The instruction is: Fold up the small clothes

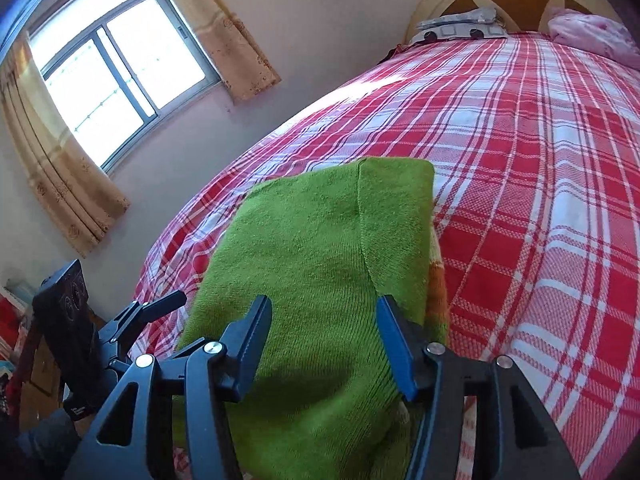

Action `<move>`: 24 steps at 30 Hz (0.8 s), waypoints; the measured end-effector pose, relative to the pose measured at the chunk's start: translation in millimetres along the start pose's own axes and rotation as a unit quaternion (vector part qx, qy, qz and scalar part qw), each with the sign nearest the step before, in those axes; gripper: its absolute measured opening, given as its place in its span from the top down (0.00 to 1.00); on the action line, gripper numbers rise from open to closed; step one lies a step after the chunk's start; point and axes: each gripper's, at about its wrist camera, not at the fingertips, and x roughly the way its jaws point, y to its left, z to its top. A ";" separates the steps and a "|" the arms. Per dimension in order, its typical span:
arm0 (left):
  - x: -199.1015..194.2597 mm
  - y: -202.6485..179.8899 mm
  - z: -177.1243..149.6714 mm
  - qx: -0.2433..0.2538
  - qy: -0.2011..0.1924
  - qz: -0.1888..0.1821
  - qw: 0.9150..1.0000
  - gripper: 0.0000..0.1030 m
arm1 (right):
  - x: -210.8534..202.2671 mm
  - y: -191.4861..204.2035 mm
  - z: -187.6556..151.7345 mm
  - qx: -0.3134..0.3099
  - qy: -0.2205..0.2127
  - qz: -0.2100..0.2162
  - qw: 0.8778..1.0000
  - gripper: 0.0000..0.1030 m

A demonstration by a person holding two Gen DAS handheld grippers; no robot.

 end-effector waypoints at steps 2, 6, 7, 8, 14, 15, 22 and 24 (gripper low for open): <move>-9.7 -1.9 1.8 0.009 -0.002 0.003 1.000 0.00 | -18.8 5.9 -1.5 0.002 -0.021 -0.016 1.000 0.41; -38.7 -5.7 13.3 0.013 -0.036 0.003 0.999 0.00 | -58.0 23.9 -10.8 -0.016 -0.064 -0.058 0.996 0.39; -44.7 -4.9 16.3 0.009 -0.045 -0.003 0.999 0.00 | -68.3 30.7 -14.3 -0.025 -0.075 -0.068 0.995 0.39; -51.3 -5.3 19.3 0.005 -0.054 -0.008 0.998 0.00 | -74.6 36.0 -16.1 -0.033 -0.081 -0.075 0.993 0.38; -81.5 -16.1 31.4 0.022 -0.096 -0.012 0.995 0.00 | -104.8 69.9 -25.2 -0.088 -0.117 -0.100 0.984 0.38; -84.4 -16.9 32.7 0.024 -0.101 -0.011 0.995 0.00 | -107.0 72.4 -24.9 -0.092 -0.120 -0.102 0.983 0.38; -94.8 -18.4 36.0 0.027 -0.113 -0.012 0.993 0.00 | -123.7 78.0 -24.9 -0.095 -0.145 -0.126 0.977 0.38; -95.3 -18.8 35.9 0.027 -0.114 -0.012 0.993 0.00 | -125.4 77.1 -24.5 -0.093 -0.146 -0.125 0.977 0.38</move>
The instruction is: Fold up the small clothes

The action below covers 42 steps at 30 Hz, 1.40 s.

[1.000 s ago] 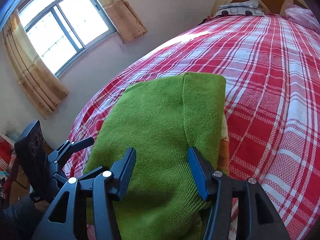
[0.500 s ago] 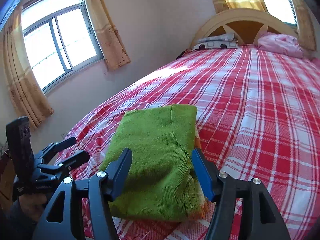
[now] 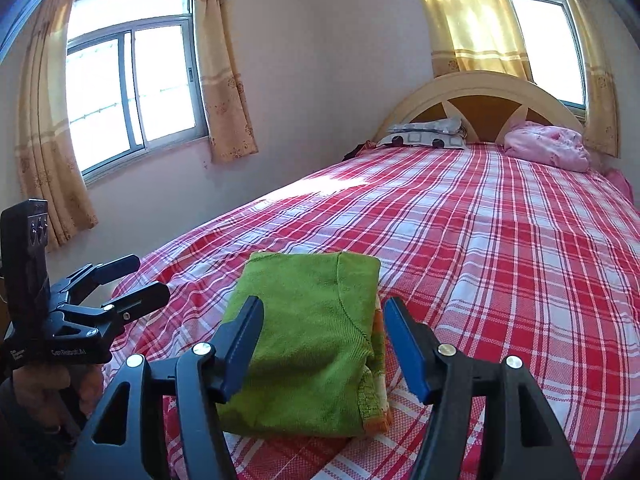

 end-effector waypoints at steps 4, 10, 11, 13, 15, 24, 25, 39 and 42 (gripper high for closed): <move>-0.1 -1.3 -0.6 0.002 -0.001 -0.001 1.000 0.00 | -0.4 -0.5 -1.1 0.004 -0.001 -0.001 1.000 0.38; -0.6 -2.4 -1.4 0.003 -0.002 0.000 1.000 0.00 | -0.2 -1.5 -1.4 0.004 -0.004 -0.001 1.000 0.38; -0.4 -2.2 -1.3 0.003 -0.002 0.000 1.000 0.00 | -1.2 -0.9 -2.1 0.004 -0.004 0.000 1.000 0.38; -0.9 -2.8 -1.1 0.003 -0.002 0.001 1.000 0.00 | -1.6 -0.9 -3.1 0.004 -0.004 0.000 1.000 0.38; -0.9 -2.7 -1.0 0.003 -0.002 0.002 1.000 0.00 | -1.4 -0.9 -3.3 0.004 -0.003 0.001 1.000 0.38; -2.3 -2.5 -0.5 0.004 -0.002 0.001 1.000 0.00 | -1.7 -1.9 -4.9 0.005 -0.002 0.004 1.000 0.38; -2.0 -3.1 -0.8 0.003 -0.002 0.001 1.000 0.00 | -1.3 -2.4 -5.4 0.005 -0.002 0.005 1.000 0.38; -2.2 -3.3 -0.5 0.004 -0.002 0.002 1.000 0.00 | -2.9 0.1 -7.7 0.007 -0.002 0.007 1.000 0.38; -2.8 -3.5 -0.4 0.004 -0.002 0.002 1.000 0.00 | -2.7 0.2 -7.8 0.008 -0.001 0.008 1.000 0.38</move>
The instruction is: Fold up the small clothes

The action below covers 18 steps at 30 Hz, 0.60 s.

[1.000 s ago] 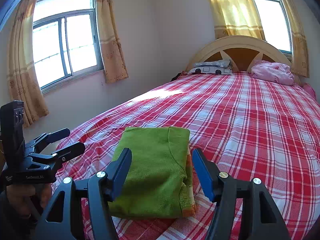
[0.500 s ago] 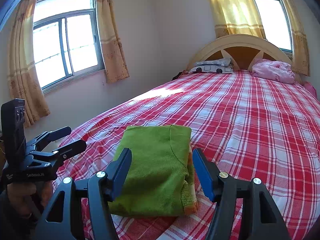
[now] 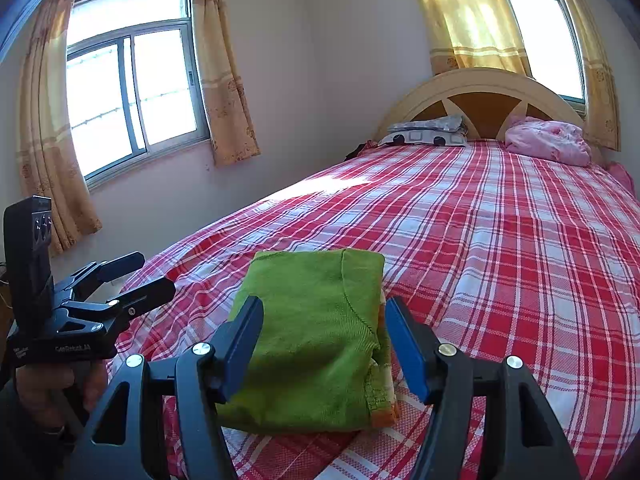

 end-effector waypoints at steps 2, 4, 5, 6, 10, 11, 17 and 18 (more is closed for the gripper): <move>-0.2 0.1 0.1 0.001 0.000 0.000 1.000 0.00 | 0.0 -0.3 0.5 0.000 0.000 0.000 1.000 0.38; 0.1 0.0 -0.1 0.000 0.000 0.000 1.000 0.00 | 0.0 0.1 0.2 0.000 0.000 0.000 1.000 0.38; -0.2 0.1 0.0 0.000 0.000 0.000 1.000 0.00 | 0.0 0.1 0.3 0.000 -0.001 0.000 1.000 0.38; -0.3 0.1 0.2 0.001 0.000 0.000 1.000 0.00 | 0.1 0.1 0.2 0.000 -0.001 0.000 1.000 0.38; -0.4 0.5 0.4 0.001 0.000 0.001 1.000 0.00 | 0.5 1.1 -0.6 0.000 -0.001 0.001 1.000 0.38; -0.3 0.5 0.4 0.001 0.000 0.001 1.000 0.00 | 0.7 1.4 -0.5 0.000 -0.001 0.001 1.000 0.38; -2.7 1.8 4.1 0.015 -0.002 0.019 1.000 0.00 | -0.7 1.5 -0.7 -0.001 -0.006 0.001 1.000 0.38; -3.0 2.8 4.8 0.016 0.000 0.018 1.000 0.00 | -1.2 2.0 -0.8 -0.001 -0.009 0.001 1.000 0.38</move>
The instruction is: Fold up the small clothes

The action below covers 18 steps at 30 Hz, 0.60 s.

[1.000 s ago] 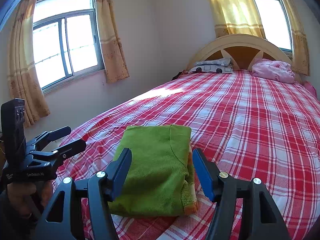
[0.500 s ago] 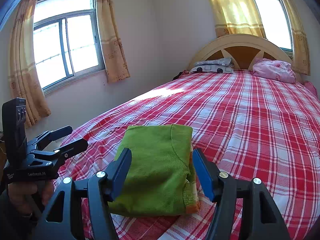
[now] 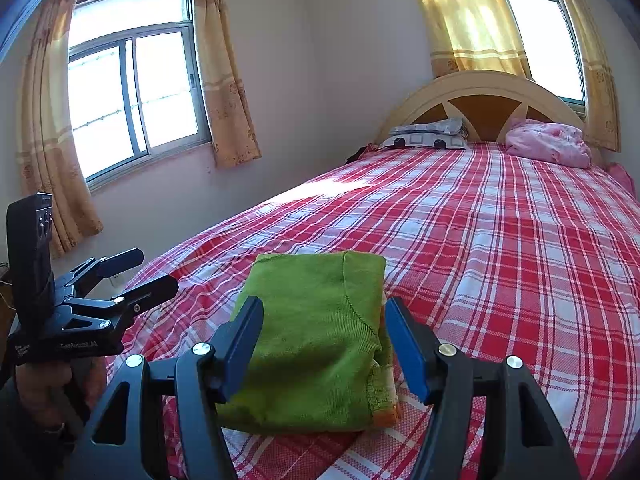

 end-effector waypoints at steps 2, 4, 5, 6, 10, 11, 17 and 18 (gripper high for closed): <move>-0.2 0.8 1.0 0.000 0.001 0.000 1.000 0.00 | -1.4 0.0 0.0 0.000 -0.003 0.000 1.000 0.38; -1.9 1.6 1.6 -0.004 -0.007 0.005 1.000 0.00 | -1.9 0.6 -0.2 0.000 -0.005 0.000 1.000 0.38; -3.1 2.4 2.6 -0.005 -0.009 0.006 1.000 0.00 | -1.9 0.5 -0.1 0.000 -0.004 -0.001 1.000 0.38; -3.6 2.3 3.2 -0.007 -0.010 0.003 1.000 0.00 | -2.0 0.0 0.0 0.000 -0.004 -0.001 1.000 0.38; -1.9 5.4 5.6 -0.016 -0.007 0.006 1.000 0.00 | -1.9 0.5 -0.1 -0.002 -0.004 -0.001 1.000 0.38; -1.4 5.1 5.4 -0.017 -0.007 0.011 1.000 0.00 | -2.0 1.2 -0.1 -0.003 -0.005 0.000 1.000 0.38; 2.2 7.6 4.5 -0.018 -0.004 0.023 1.000 0.00 | -0.8 2.1 -1.0 -0.005 -0.002 0.000 1.000 0.38; 2.2 8.6 4.0 -0.018 -0.004 0.024 1.000 0.00 | -0.2 2.2 -1.3 -0.006 -0.001 0.000 1.000 0.38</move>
